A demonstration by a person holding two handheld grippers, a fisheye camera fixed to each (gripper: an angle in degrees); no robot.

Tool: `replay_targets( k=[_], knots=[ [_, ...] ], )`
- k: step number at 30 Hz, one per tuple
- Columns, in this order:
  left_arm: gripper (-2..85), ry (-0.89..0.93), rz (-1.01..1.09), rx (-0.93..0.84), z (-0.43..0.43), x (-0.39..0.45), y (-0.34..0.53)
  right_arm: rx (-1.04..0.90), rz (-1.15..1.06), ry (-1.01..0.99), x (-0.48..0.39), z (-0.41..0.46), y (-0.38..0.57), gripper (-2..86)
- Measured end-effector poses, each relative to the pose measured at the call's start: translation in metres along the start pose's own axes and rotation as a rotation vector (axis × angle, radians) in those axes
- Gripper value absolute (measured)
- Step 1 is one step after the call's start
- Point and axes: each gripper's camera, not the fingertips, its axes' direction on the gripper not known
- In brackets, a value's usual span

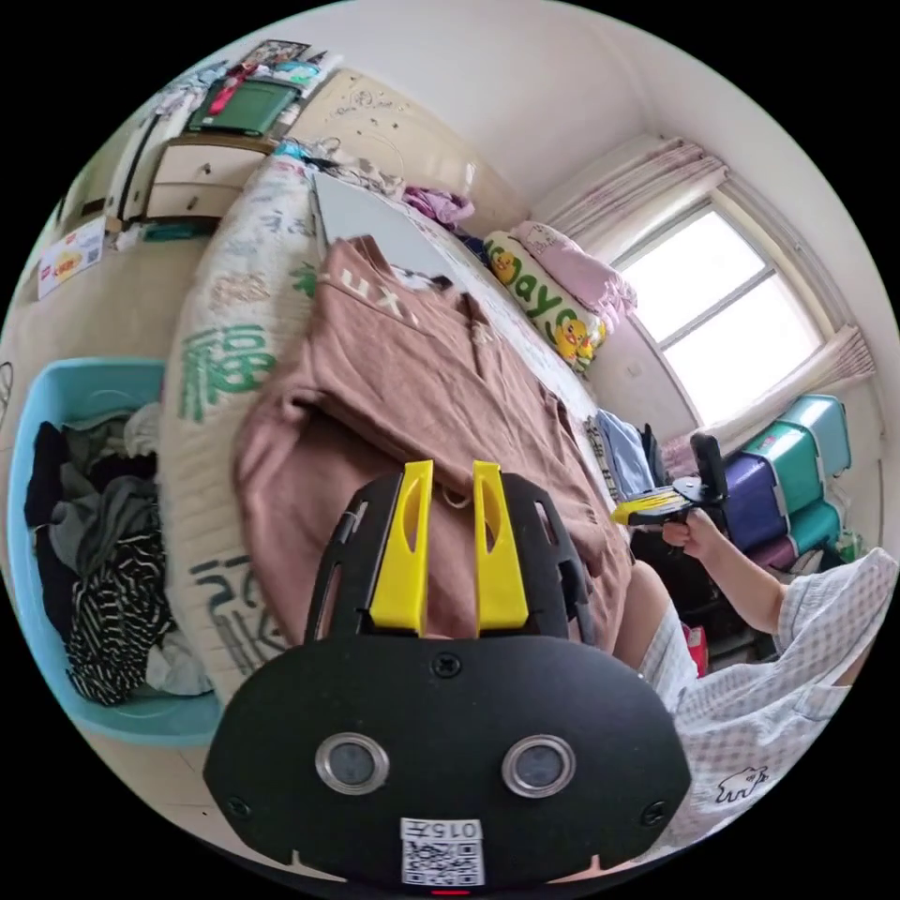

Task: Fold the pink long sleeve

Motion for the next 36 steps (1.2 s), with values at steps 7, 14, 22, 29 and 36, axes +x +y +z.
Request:
replay_targets(
  k=[7, 14, 22, 29, 36],
  knots=[
    [11.3, -0.142, -0.134, 0.12, -0.037, -0.037, -0.102, 0.306, 0.186, -0.058, 0.11, -0.073, -0.105, 8.5],
    [13.5, -0.317, -0.179, -0.091, 0.057, -0.05, -0.256, 0.362, 0.216, -0.054, 0.154, -0.071, -0.259, 13.5],
    [10.7, -0.225, -0.288, -0.104, 0.124, -0.105, -0.274, 0.282, 0.337, 0.065, 0.177, -0.044, -0.322, 12.9],
    [0.8, -0.193, -0.205, -0.007, 0.085, -0.099, -0.27, 0.265, 0.323, 0.1, 0.17, -0.066, -0.307, 1.2],
    [-0.1, -0.103, 0.075, 0.151, -0.025, -0.002, -0.221, 0.469, 0.159, -0.063, 0.12, -0.191, -0.186, 0.6]
  ],
)
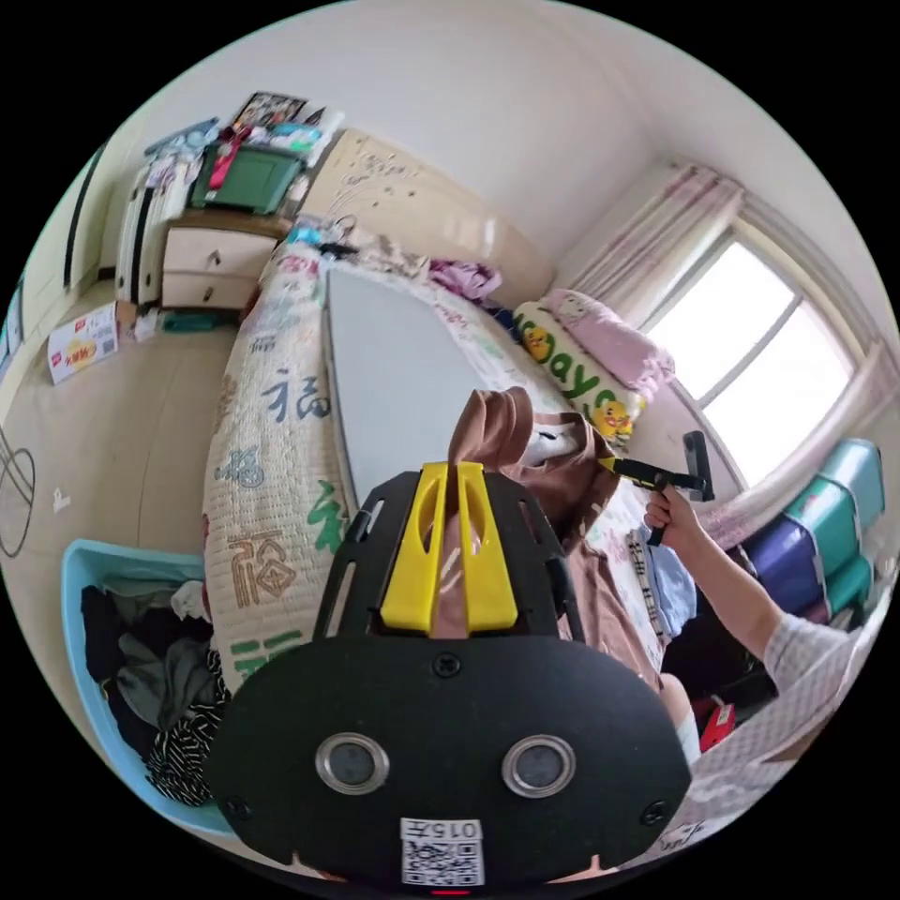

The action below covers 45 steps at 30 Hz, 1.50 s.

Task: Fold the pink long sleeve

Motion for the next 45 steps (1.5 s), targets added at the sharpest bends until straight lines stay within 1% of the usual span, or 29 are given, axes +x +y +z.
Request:
replay_targets(
  k=[1, 3, 4, 5, 6, 7, 9, 10, 12, 13, 14, 15, 18, 20, 25, 28, 29, 32, 35, 37, 39, 42, 45],
  knots=[
    [-0.1, 0.005, 0.031, 0.01, -0.015, 0.011, 0.009, 0.011, -0.023, -0.019, -0.007, -0.017, 0.011, 0.6],
    [-0.1, 0.024, 0.154, 0.035, -0.075, 0.056, 0.058, 0.046, -0.12, -0.091, -0.035, -0.086, 0.068, 0.6],
    [0.0, 0.032, 0.177, 0.035, -0.089, 0.066, 0.074, 0.047, -0.141, -0.103, -0.042, -0.101, 0.086, 0.6],
    [0.1, 0.05, 0.206, 0.026, -0.113, 0.083, 0.109, 0.04, -0.175, -0.119, -0.054, -0.128, 0.122, 0.7],
    [0.3, 0.087, 0.188, 0.003, -0.131, 0.093, 0.148, 0.027, -0.192, -0.129, -0.063, -0.147, 0.163, 0.9],
    [0.3, 0.11, 0.166, -0.008, -0.138, 0.095, 0.169, 0.013, -0.193, -0.133, -0.066, -0.154, 0.184, 0.9],
    [1.0, 0.185, -0.031, -0.038, -0.152, 0.09, 0.259, -0.08, -0.148, -0.133, -0.068, -0.161, 0.266, 1.4],
    [1.3, 0.191, -0.084, -0.051, -0.151, 0.087, 0.28, -0.102, -0.123, -0.132, -0.066, -0.158, 0.285, 1.7],
    [3.2, 0.136, -0.328, -0.165, -0.14, 0.071, 0.359, -0.187, 0.017, -0.132, -0.051, -0.141, 0.353, 3.2],
    [4.0, 0.112, -0.392, -0.178, -0.14, 0.067, 0.376, -0.203, 0.056, -0.133, -0.046, -0.137, 0.366, 3.7],
    [5.5, 0.09, -0.492, -0.159, -0.145, 0.061, 0.406, -0.219, 0.114, -0.127, -0.037, -0.134, 0.388, 5.8],
    [5.9, 0.108, -0.564, -0.119, -0.154, 0.059, 0.429, -0.219, 0.168, -0.11, -0.031, -0.137, 0.403, 7.1],
    [6.9, 0.137, -0.673, -0.028, -0.176, 0.055, 0.462, -0.172, 0.24, -0.126, -0.023, -0.155, 0.421, 8.6],
    [7.6, 0.157, -0.679, 0.001, -0.179, 0.055, 0.465, -0.147, 0.271, -0.136, -0.021, -0.163, 0.421, 9.3],
    [10.3, 0.158, -0.596, -0.141, -0.143, 0.059, 0.44, -0.159, 0.294, -0.244, -0.026, -0.154, 0.412, 11.0],
    [8.0, 0.146, -0.585, -0.177, -0.124, 0.06, 0.432, -0.069, 0.309, -0.308, -0.029, -0.158, 0.411, 8.9],
    [7.1, 0.117, -0.596, -0.203, -0.121, 0.059, 0.429, -0.054, 0.323, -0.333, -0.029, -0.16, 0.411, 8.3],
    [7.4, 0.097, -0.573, -0.222, -0.131, 0.061, 0.42, -0.05, 0.372, -0.281, -0.023, -0.175, 0.411, 7.9],
    [8.3, 0.059, -0.548, -0.172, -0.156, 0.053, 0.41, 0.018, 0.389, -0.211, -0.003, -0.205, 0.402, 8.6],
    [8.8, 0.026, -0.565, -0.128, -0.171, 0.038, 0.399, 0.057, 0.409, -0.201, 0.016, -0.221, 0.386, 9.6],
    [10.7, 0.0, -0.585, -0.06, -0.184, 0.016, 0.377, 0.073, 0.403, -0.195, 0.039, -0.231, 0.352, 10.9],
    [13.1, -0.052, -0.587, -0.001, -0.182, -0.003, 0.342, 0.093, 0.415, -0.193, 0.058, -0.224, 0.306, 12.5],
    [13.8, -0.026, -0.603, 0.018, -0.16, -0.024, 0.311, 0.081, 0.443, -0.187, 0.071, -0.201, 0.267, 15.5]
  ],
)
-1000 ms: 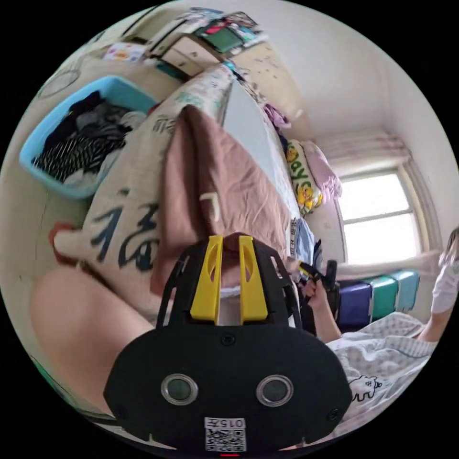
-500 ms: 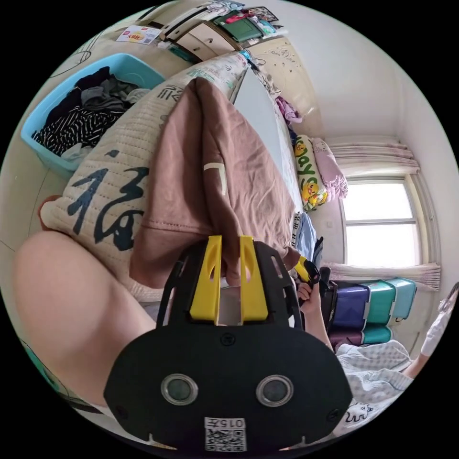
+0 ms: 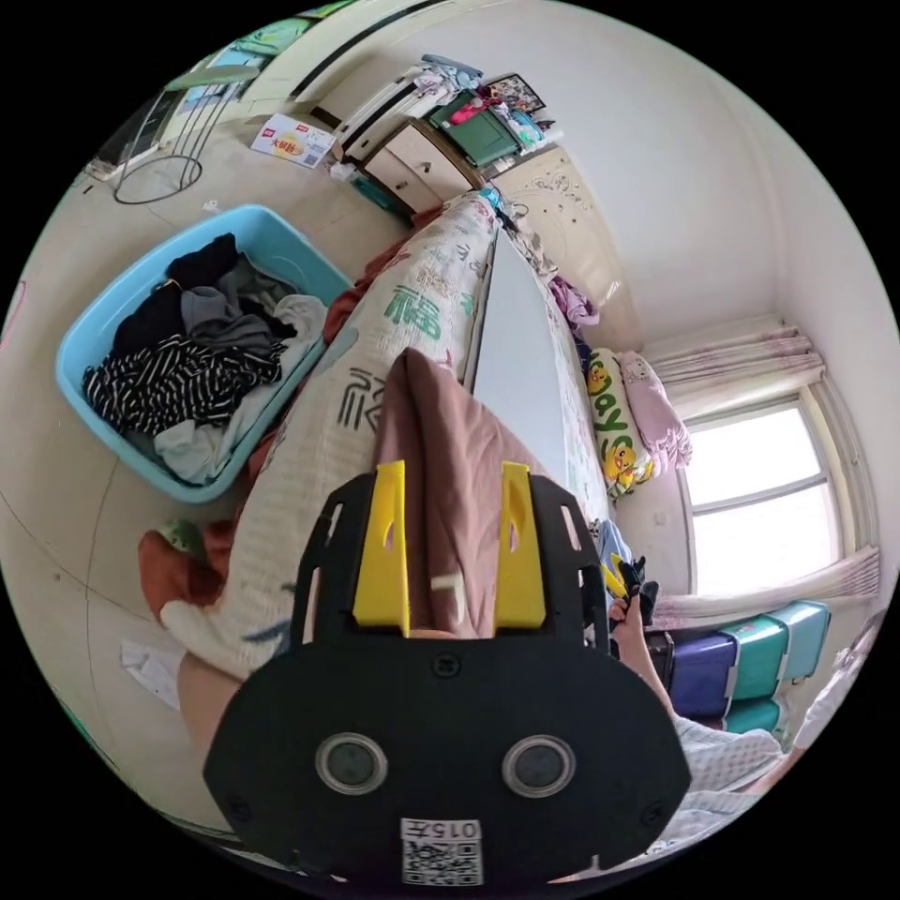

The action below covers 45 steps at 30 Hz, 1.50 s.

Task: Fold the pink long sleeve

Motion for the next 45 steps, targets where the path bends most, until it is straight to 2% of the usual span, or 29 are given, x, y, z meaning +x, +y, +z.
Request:
replay_targets(
  k=[7, 9, 13, 17, 21, 25, 28, 31, 33, 37, 39, 41, 43, 45],
  knots=[
    [12.6, -0.03, -0.047, -0.075, 0.062, -0.008, -0.056, -0.126, 0.029, 0.053, -0.004, 0.057, -0.053, 12.4],
    [3.8, -0.032, -0.005, -0.148, 0.077, -0.005, -0.065, -0.177, 0.046, 0.041, -0.003, 0.072, -0.064, 7.6],
    [1.2, -0.065, 0.103, -0.157, 0.069, 0.014, -0.073, -0.161, 0.009, 0.076, -0.015, 0.073, -0.075, 2.1],
    [0.5, 0.065, 0.052, -0.07, 0.047, 0.014, -0.082, -0.168, -0.084, 0.2, -0.045, 0.084, -0.092, 1.4],
    [0.2, -0.057, 0.066, -0.082, 0.058, 0.02, -0.085, -0.161, -0.04, 0.293, -0.055, 0.113, -0.101, 2.6],
    [-0.2, -0.015, 0.003, -0.102, 0.057, 0.009, -0.069, -0.193, -0.03, 0.373, -0.056, 0.128, -0.087, 5.5],
    [-0.5, -0.009, 0.055, -0.079, 0.023, 0.012, -0.04, -0.151, -0.075, 0.354, -0.056, 0.106, -0.057, 5.3],
    [-0.6, -0.174, 0.21, -0.012, -0.021, 0.036, 0.015, -0.074, -0.15, 0.383, -0.054, 0.076, -0.001, 3.3],
    [-0.2, -0.284, 0.334, 0.094, -0.057, 0.062, 0.07, 0.037, -0.228, 0.467, -0.065, 0.052, 0.059, 1.6],
    [2.3, -0.384, 0.414, 0.282, -0.101, 0.103, 0.155, 0.231, -0.388, 0.592, -0.11, 0.026, 0.164, 0.0],
    [5.0, -0.43, 0.429, 0.427, -0.113, 0.117, 0.206, 0.352, -0.385, 0.668, -0.128, 0.022, 0.226, -0.2],
    [6.0, -0.384, 0.387, 0.483, -0.109, 0.111, 0.232, 0.378, -0.323, 0.623, -0.129, 0.027, 0.26, 0.5],
    [8.5, -0.26, 0.294, 0.354, -0.097, 0.098, 0.236, 0.296, -0.315, 0.502, -0.128, 0.038, 0.282, 2.6],
    [12.1, -0.162, 0.162, 0.213, -0.08, 0.084, 0.239, 0.146, -0.298, 0.319, -0.123, 0.055, 0.293, 9.7]
  ],
)
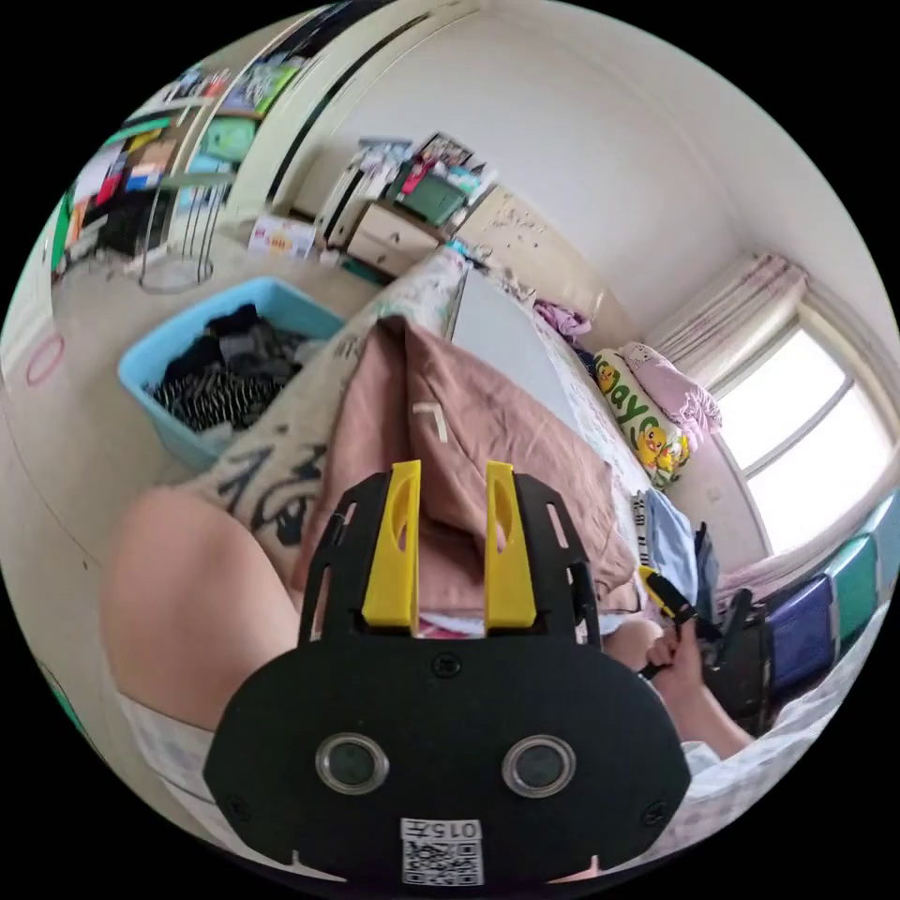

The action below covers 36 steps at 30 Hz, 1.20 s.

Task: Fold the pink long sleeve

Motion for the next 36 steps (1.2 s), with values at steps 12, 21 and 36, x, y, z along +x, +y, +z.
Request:
replay_targets(
  k=[12, 21, 36],
  knots=[
    [4.6, 0.064, 0.02, -0.208, 0.026, 0.011, -0.004, -0.273, 0.124, -0.277, 0.006, 0.018, -0.006, 3.6],
    [-0.4, 0.064, 0.165, -0.226, -0.003, 0.038, -0.011, -0.23, 0.139, -0.211, 0.024, -0.024, 0.002, -0.1],
    [2.1, 0.015, 0.05, -0.229, -0.031, 0.012, -0.043, -0.167, 0.237, -0.293, 0.06, -0.05, 0.002, 2.4]
  ],
)
